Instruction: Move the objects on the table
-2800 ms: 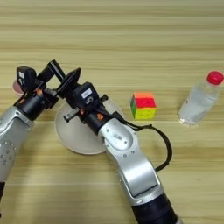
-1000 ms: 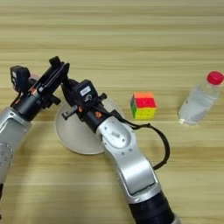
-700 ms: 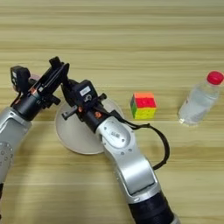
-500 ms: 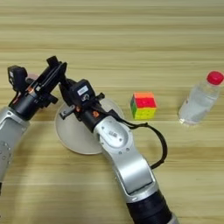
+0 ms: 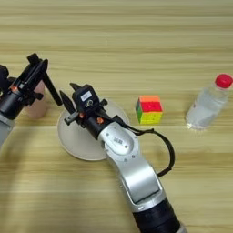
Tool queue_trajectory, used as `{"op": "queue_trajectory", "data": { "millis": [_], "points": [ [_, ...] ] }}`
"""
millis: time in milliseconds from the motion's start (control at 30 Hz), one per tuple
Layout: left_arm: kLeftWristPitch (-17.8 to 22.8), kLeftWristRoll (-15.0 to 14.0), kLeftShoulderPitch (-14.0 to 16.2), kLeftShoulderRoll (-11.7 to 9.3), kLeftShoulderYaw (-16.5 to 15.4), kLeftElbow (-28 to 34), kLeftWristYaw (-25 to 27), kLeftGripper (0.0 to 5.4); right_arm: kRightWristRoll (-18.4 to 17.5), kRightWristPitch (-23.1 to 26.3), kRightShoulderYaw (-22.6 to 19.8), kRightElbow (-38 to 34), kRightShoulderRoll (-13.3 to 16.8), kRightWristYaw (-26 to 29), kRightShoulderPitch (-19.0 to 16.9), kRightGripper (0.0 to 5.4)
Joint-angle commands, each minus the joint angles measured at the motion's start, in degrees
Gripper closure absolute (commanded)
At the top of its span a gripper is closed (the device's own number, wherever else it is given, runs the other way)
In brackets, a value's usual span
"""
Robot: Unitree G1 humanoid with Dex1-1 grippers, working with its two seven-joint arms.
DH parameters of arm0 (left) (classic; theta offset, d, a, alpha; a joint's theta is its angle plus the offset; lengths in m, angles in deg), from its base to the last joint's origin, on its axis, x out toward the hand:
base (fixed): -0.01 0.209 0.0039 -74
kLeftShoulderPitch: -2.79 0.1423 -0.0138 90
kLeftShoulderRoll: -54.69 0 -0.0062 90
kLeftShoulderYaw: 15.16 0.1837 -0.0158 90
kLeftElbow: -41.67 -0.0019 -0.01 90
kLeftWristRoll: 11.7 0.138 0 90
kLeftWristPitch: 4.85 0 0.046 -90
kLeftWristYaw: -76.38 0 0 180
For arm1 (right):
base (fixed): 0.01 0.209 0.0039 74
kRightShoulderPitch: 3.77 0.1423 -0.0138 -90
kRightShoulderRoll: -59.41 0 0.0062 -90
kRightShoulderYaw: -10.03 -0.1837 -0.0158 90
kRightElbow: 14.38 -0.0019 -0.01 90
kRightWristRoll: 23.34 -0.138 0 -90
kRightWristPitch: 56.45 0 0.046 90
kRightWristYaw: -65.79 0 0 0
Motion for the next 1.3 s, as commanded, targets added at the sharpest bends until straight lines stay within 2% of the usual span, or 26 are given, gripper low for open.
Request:
{"op": "queue_trajectory", "data": {
  "millis": [33,467,667,833,1067,1300],
  "points": [
    [0.0,0.53,-0.77,0.25,0.38,-0.45,-0.3,4.42,0.01,0.1,-0.16,-0.42,-0.06,0.07,0.27,3.27],
    [0.9,-0.28,-0.54,-0.2,0.24,1.43,-0.62,4.43,-0.48,-0.04,-1.1,0.15,-0.24,-0.1,0.63,1.88],
    [3.98,-1.06,1.07,-2.49,0.5,5.32,-0.38,4.43,-1.17,0.07,-2.96,0.28,-0.35,-0.49,0.84,1.25],
    [5.93,-0.66,2.27,-4.05,0.41,5.97,-0.76,4.43,-1.43,0.12,-3.93,0.27,-0.44,-0.54,0.85,0.7],
    [6.95,-4.01,4.74,-5.7,-4.16,9.65,-1.12,4.43,-1.97,0.13,-5.49,0.62,-0.56,-0.59,1.04,0.0],
    [7.76,-6.3,6.75,-9.08,-9.48,10.27,-1.27,4.43,-2.41,0.12,-6.5,0.86,-0.65,-0.71,1.31,0.0]
  ]
}}
